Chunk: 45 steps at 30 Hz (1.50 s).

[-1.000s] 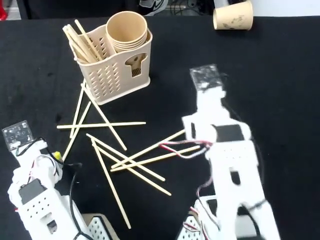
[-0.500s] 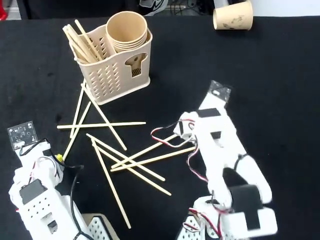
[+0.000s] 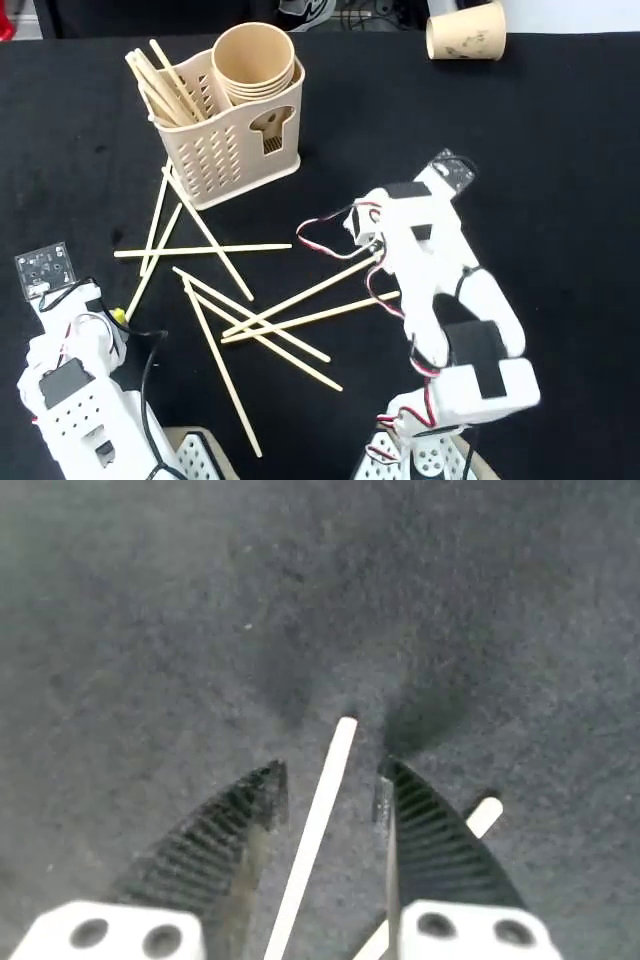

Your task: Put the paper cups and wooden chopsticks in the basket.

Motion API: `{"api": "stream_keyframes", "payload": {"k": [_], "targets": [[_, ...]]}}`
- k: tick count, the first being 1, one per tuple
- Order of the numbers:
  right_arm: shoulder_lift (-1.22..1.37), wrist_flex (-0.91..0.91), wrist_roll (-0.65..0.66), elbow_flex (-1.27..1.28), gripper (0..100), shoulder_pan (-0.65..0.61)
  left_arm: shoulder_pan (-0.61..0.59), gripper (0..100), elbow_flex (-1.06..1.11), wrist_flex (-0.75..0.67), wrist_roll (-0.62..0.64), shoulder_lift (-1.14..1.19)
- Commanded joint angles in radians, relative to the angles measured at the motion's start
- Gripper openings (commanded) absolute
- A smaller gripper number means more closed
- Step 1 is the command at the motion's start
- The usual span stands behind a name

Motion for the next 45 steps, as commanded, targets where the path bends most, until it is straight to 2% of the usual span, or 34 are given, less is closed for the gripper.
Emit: {"api": "stream_keyframes", "payload": {"k": [1,7,11,15,18,22,28,33,38,42,45], "targets": [[0.038,0.000,-0.034,-0.048,15.8,0.003,-0.004,25,-0.002,-0.009,-0.005,-0.002],[0.068,-0.011,-0.043,-0.061,14.3,0.008,0.012,25,-0.001,-0.009,-0.006,-0.002],[0.065,-0.014,-0.035,-0.065,0.9,0.009,0.012,25,0.004,-0.011,-0.006,-0.002],[0.064,-0.006,-0.031,-0.074,1.1,0.020,0.012,25,0.004,-0.011,-0.006,-0.002],[0.064,-0.002,0.021,-0.088,1.1,0.051,0.012,25,0.004,-0.014,-0.006,-0.002],[0.064,0.129,0.072,-0.193,1.1,0.100,0.012,25,0.004,-0.014,-0.006,-0.002],[0.064,0.428,0.158,-0.598,1.1,0.104,0.012,25,0.004,-0.014,-0.006,-0.002],[0.065,0.578,0.269,-1.095,1.1,0.060,0.012,25,0.008,-0.014,-0.006,-0.002],[0.073,0.574,0.566,-1.570,1.1,0.002,0.012,25,0.008,-0.015,-0.006,-0.002],[0.073,0.493,0.635,-1.839,1.1,-0.095,0.012,25,0.008,-0.015,-0.006,-0.002],[0.073,0.388,0.647,-1.933,1.1,-0.195,0.012,25,0.008,-0.015,-0.006,-0.002]]}}
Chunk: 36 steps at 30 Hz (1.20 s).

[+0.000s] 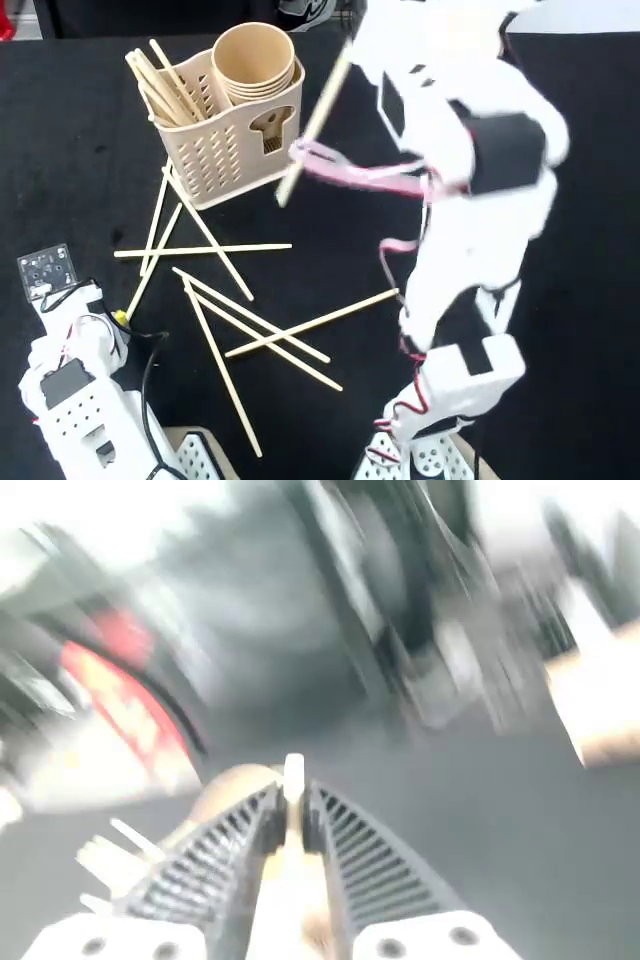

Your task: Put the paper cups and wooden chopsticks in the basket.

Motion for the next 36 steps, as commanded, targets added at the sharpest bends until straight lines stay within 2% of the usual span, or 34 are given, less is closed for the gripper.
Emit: {"api": "stream_keyframes", "payload": {"k": [1,6,9,18,25,30,33,36], "targets": [[-0.005,-0.130,0.021,-0.130,1.1,-0.124,0.012,25,-0.004,-0.015,-0.006,-0.002],[0.021,-0.396,0.034,-0.033,1.1,-0.250,0.012,25,-0.004,-0.015,-0.006,-0.002],[0.068,-0.557,0.121,0.047,1.1,-0.265,0.012,25,-0.004,-0.015,-0.006,-0.002],[0.240,-0.772,0.250,0.147,1.1,-0.267,0.012,25,-0.004,-0.015,-0.006,-0.002],[0.367,-0.792,0.281,0.139,1.1,-0.265,0.012,25,-0.005,-0.009,-0.006,-0.002],[0.367,-0.783,0.327,0.139,1.8,-0.272,0.012,25,-0.008,-0.008,-0.006,-0.002],[0.364,-0.750,0.328,0.139,9.2,-0.273,0.010,25,-0.010,-0.008,-0.005,-0.002],[0.364,-0.697,0.334,0.139,23.2,-0.285,0.010,25,-0.012,-0.008,-0.002,-0.002]]}}
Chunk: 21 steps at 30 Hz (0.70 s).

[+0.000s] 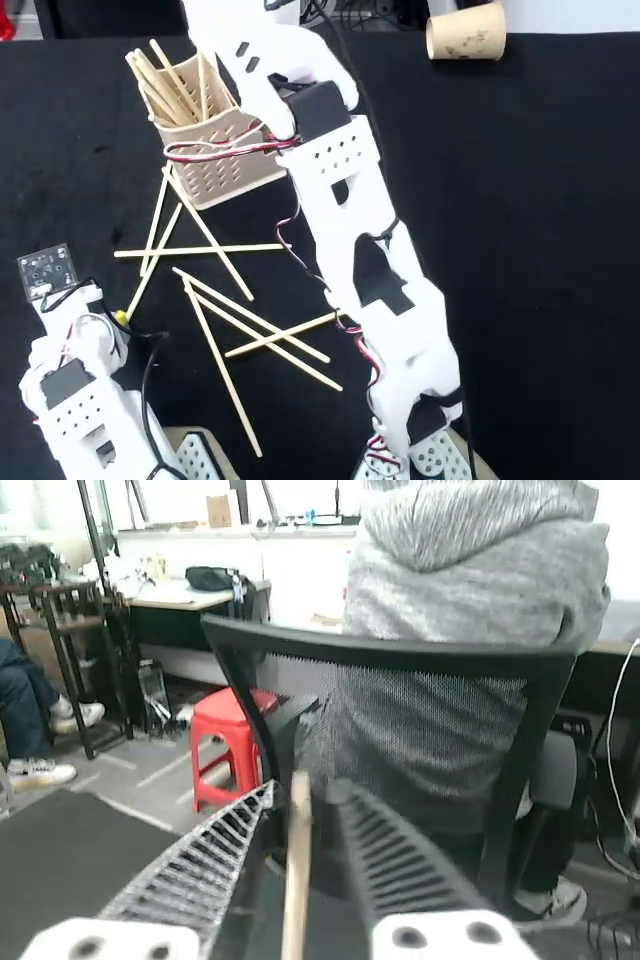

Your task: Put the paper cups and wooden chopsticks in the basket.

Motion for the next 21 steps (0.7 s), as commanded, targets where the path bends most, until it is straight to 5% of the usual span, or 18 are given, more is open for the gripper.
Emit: {"api": "stream_keyframes", "payload": {"k": [1,6,14,18,21], "targets": [[-0.027,0.049,0.014,-0.008,27.6,-0.025,0.008,25,-0.012,-0.008,-0.002,-0.002],[-0.041,0.137,0.011,-0.096,34.0,-0.041,0.035,25,-0.048,0.008,0.051,-0.002],[-0.143,0.736,0.014,-0.384,9.0,-0.032,0.274,25,-0.386,0.301,0.169,0.052],[-0.174,1.019,0.040,-0.433,9.4,-0.005,0.433,26,-0.476,0.275,0.275,0.270],[-0.214,1.020,-0.066,-0.392,10.9,0.074,0.507,26,-0.539,0.249,0.347,0.502]]}}
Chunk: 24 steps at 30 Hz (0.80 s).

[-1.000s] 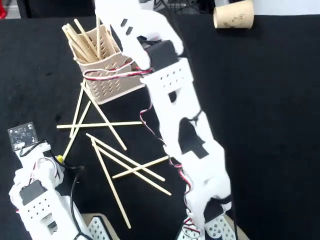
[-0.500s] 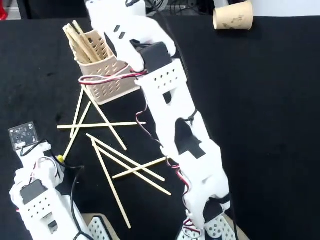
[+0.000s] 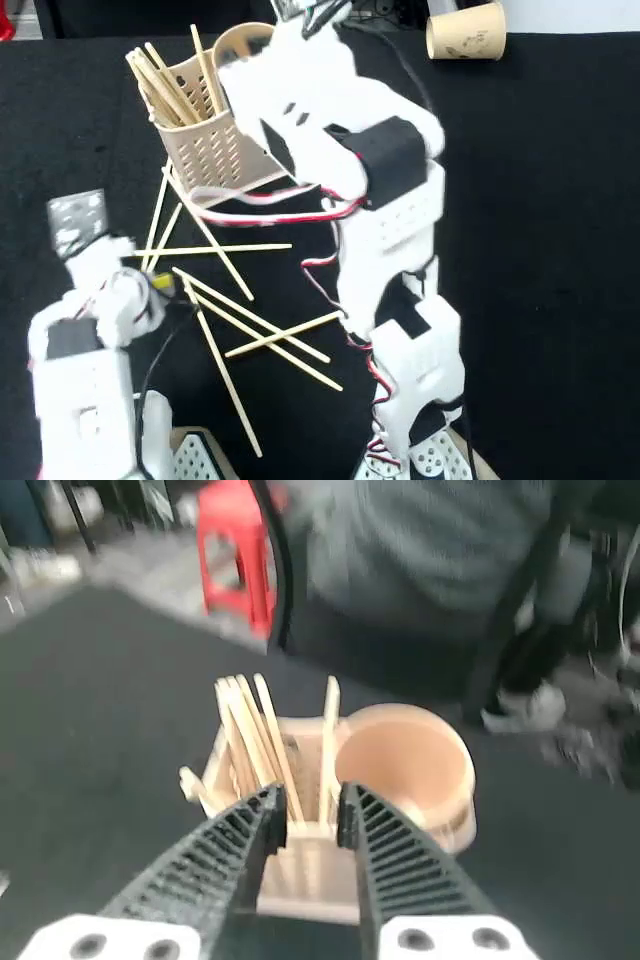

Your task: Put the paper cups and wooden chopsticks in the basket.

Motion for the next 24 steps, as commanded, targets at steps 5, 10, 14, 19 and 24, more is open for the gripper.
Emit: {"api": "stream_keyframes", "payload": {"k": [5,10,14,19,24], "targets": [[-0.266,0.052,-0.195,0.251,4.0,0.190,0.081,26,-0.245,-0.026,0.089,0.594],[-0.578,0.049,-0.384,0.773,3.7,0.250,0.087,26,-0.346,-0.034,0.089,0.810],[-0.808,0.044,-0.440,1.218,5.4,0.318,0.088,26,-0.397,-0.035,0.091,0.901],[-0.963,-0.044,-0.502,1.699,17.7,0.445,0.090,26,-0.417,-0.055,0.124,0.959],[-0.986,-0.232,-0.654,2.006,18.8,0.430,0.090,26,-0.430,-0.044,0.167,0.939]]}}
